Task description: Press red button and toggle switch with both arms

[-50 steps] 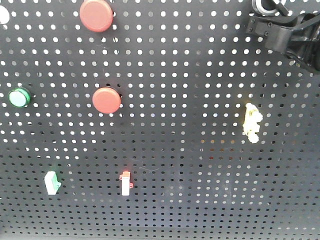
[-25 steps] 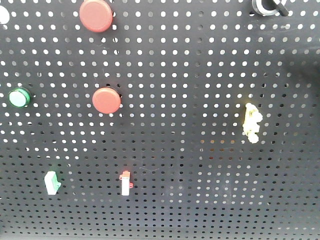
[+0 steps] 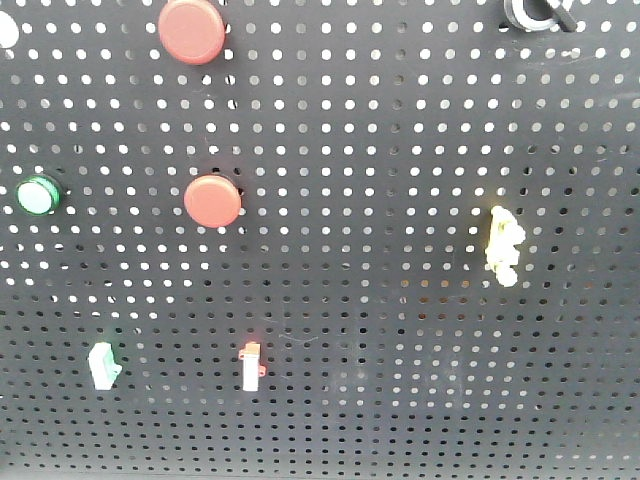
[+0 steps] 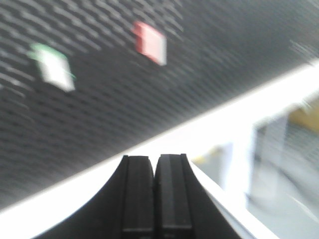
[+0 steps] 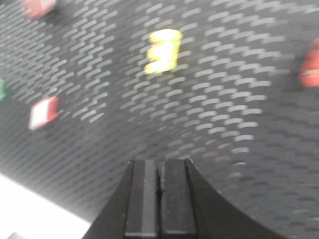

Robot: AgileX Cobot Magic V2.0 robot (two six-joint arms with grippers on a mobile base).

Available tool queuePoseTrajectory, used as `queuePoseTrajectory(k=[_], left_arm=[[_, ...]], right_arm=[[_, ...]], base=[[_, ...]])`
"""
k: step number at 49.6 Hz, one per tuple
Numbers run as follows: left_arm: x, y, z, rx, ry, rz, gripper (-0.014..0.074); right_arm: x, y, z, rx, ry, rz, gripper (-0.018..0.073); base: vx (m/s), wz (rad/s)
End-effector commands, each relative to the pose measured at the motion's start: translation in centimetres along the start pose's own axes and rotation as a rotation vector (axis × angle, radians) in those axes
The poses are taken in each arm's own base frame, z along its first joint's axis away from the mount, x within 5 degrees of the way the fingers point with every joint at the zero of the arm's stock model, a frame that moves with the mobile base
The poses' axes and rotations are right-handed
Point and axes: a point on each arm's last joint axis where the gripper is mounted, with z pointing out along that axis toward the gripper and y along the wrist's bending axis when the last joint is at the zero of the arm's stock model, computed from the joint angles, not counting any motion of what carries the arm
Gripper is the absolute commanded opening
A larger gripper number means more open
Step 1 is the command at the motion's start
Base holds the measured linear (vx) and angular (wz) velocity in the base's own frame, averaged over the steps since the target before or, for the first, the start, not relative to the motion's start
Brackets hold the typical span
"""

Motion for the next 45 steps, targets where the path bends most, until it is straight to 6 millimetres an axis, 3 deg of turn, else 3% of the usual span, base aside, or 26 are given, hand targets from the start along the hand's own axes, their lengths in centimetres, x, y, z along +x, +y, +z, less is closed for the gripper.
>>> queuePoseTrajectory(k=[1, 31, 37, 45], left_arm=[[-1.7, 0.8, -0.1, -0.082, -0.117, -0.032, 0.0002], [-1.6, 0.8, -0.1, -0.08, -0.114, -0.033, 0.0002], [-0.6, 1.1, -0.1, -0.128, -0.079, 0.074, 0.0002], [2.4, 2.2, -0.4, -0.331, -0.008, 0.174, 0.0002]], right_arm=[[-1.3, -0.9, 0.0, 0.095, -0.103, 0.016, -0.0003], [-1.1, -0.8, 0.1, 0.076, -0.083, 0.034, -0.0003], [-1.1, -0.8, 0.1, 0.076, -0.083, 0.034, -0.0003], [-1.1, -0.8, 0.1, 0.076, -0.083, 0.034, -0.0003]], base=[[0.0, 0.0], [0.0, 0.0], [0.0, 0.0], [0.0, 0.0]])
